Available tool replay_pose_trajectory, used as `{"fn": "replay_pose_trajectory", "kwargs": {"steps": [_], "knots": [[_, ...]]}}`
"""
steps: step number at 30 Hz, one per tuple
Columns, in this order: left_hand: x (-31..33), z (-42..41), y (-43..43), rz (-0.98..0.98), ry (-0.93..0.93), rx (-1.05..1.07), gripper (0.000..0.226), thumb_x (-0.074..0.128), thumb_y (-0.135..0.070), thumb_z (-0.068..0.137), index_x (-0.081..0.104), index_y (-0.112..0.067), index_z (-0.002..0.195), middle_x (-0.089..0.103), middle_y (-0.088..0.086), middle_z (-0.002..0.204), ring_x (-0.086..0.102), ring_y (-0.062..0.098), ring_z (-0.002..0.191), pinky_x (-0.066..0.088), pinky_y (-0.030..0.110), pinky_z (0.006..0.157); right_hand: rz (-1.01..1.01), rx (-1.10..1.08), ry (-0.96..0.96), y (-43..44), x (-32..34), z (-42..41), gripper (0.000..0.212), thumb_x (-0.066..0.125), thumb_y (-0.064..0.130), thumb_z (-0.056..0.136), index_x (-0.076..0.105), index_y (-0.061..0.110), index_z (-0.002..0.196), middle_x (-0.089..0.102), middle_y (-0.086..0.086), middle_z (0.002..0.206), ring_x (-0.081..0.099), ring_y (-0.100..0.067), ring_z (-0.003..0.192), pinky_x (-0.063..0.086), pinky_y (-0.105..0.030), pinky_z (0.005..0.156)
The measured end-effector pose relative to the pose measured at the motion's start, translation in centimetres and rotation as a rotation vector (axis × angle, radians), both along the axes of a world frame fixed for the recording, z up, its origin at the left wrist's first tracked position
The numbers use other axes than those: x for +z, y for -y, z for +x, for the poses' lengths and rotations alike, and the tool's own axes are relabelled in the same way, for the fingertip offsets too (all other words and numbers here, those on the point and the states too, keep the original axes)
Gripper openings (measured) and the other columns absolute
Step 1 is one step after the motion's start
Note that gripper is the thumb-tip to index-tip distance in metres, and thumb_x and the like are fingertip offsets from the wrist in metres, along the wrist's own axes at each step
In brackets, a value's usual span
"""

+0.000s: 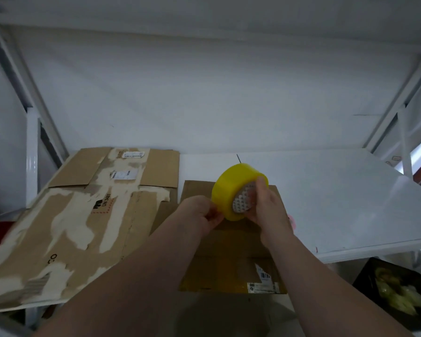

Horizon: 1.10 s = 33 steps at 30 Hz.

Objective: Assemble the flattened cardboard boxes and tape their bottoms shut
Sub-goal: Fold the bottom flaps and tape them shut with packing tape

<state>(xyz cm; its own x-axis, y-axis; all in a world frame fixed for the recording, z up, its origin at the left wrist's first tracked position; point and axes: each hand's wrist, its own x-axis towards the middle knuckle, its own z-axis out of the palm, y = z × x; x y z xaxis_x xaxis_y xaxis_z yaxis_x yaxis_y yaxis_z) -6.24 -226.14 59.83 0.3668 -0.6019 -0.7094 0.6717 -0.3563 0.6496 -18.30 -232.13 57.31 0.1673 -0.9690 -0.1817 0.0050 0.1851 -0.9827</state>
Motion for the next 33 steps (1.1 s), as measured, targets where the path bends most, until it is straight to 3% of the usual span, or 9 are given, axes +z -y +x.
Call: {"fn": "replay_pose_trajectory", "kwargs": {"steps": [3,6,9,12,14,18,20,24,33], "knots": [[-0.4,1.0,-0.3,0.034,0.013,-0.007,0.015,0.046,0.007,0.094,0.051,-0.002,0.083,0.050,0.017,0.083,0.050,0.022,0.070,0.054,0.035,0.060,-0.069,-0.065,-0.128,0.0,-1.6,-0.6,0.014,0.054,0.020,0.091,0.057,0.008,0.086,0.058,-0.006,0.087,0.060,-0.032,0.096,0.055,-0.042,0.078],[-0.3,1.5,-0.1,0.028,0.009,-0.025,0.016,0.045,0.006,0.095,0.051,-0.002,0.083,0.050,0.015,0.078,0.050,0.020,0.065,0.051,0.025,0.040,-0.208,-0.078,-0.335,0.0,-2.5,-0.2,0.019,0.067,0.016,0.082,0.052,0.008,0.092,0.057,-0.007,0.088,0.061,-0.030,0.088,0.052,-0.036,0.066],[-0.2,1.8,0.3,0.022,0.061,-0.037,0.019,0.044,0.005,0.096,0.049,-0.002,0.079,0.048,0.012,0.070,0.049,0.017,0.059,0.045,0.017,0.033,-0.165,-0.096,-0.261,0.5,-2.8,0.1,0.038,0.076,0.014,0.077,0.047,0.008,0.100,0.054,-0.006,0.089,0.061,-0.024,0.081,0.057,-0.042,0.068],[0.0,1.9,0.4,0.012,0.128,-0.050,0.021,0.045,0.005,0.096,0.048,-0.004,0.077,0.047,0.011,0.070,0.047,0.016,0.060,0.043,0.017,0.034,-0.088,-0.034,-0.193,1.1,-2.9,0.0,0.042,0.076,0.014,0.079,0.048,0.010,0.109,0.056,-0.002,0.094,0.060,-0.014,0.078,0.056,-0.029,0.060],[0.2,2.0,0.4,0.006,0.234,-0.111,0.025,0.045,0.005,0.096,0.048,-0.005,0.074,0.047,0.010,0.070,0.046,0.015,0.061,0.045,0.019,0.040,-0.051,0.032,-0.206,1.5,-2.9,0.0,0.036,0.074,0.018,0.081,0.052,0.016,0.109,0.059,-0.001,0.095,0.060,-0.013,0.078,0.055,-0.027,0.061],[-1.5,3.6,0.5,0.039,1.382,-0.485,0.025,0.045,-0.001,0.093,0.069,-0.007,0.099,0.065,0.007,0.099,0.060,0.020,0.095,0.047,0.031,0.082,0.054,0.037,-0.123,2.0,-2.7,0.0,0.014,0.067,0.016,0.087,0.055,0.024,0.088,0.056,0.003,0.089,0.058,-0.015,0.075,0.057,-0.032,0.070],[-3.0,4.4,0.4,0.040,1.646,-0.693,0.031,0.044,-0.006,0.095,0.065,-0.012,0.117,0.060,0.006,0.125,0.052,0.028,0.119,0.043,0.037,0.095,0.069,0.027,-0.080,2.0,-2.7,0.0,0.018,0.066,0.015,0.087,0.053,0.027,0.082,0.057,0.001,0.091,0.059,-0.016,0.079,0.057,-0.032,0.067],[-5.7,5.1,0.3,0.212,1.629,-1.012,0.044,0.032,-0.021,0.104,0.032,-0.024,0.148,0.020,-0.003,0.158,0.013,0.030,0.146,0.022,0.042,0.114,0.034,0.005,-0.052,2.3,-2.7,0.1,0.018,0.065,0.012,0.087,0.054,0.027,0.088,0.057,0.000,0.096,0.059,-0.021,0.091,0.055,-0.028,0.060],[-6.5,5.4,0.0,0.172,1.685,-0.956,0.043,0.032,-0.026,0.105,0.033,-0.026,0.148,0.022,-0.006,0.158,0.013,0.024,0.147,0.022,0.038,0.115,-0.067,0.058,-0.134,3.1,-2.8,1.7,0.023,0.062,0.018,0.090,0.051,0.022,0.110,0.057,0.001,0.099,0.063,-0.019,0.081,0.059,-0.033,0.068]]}}
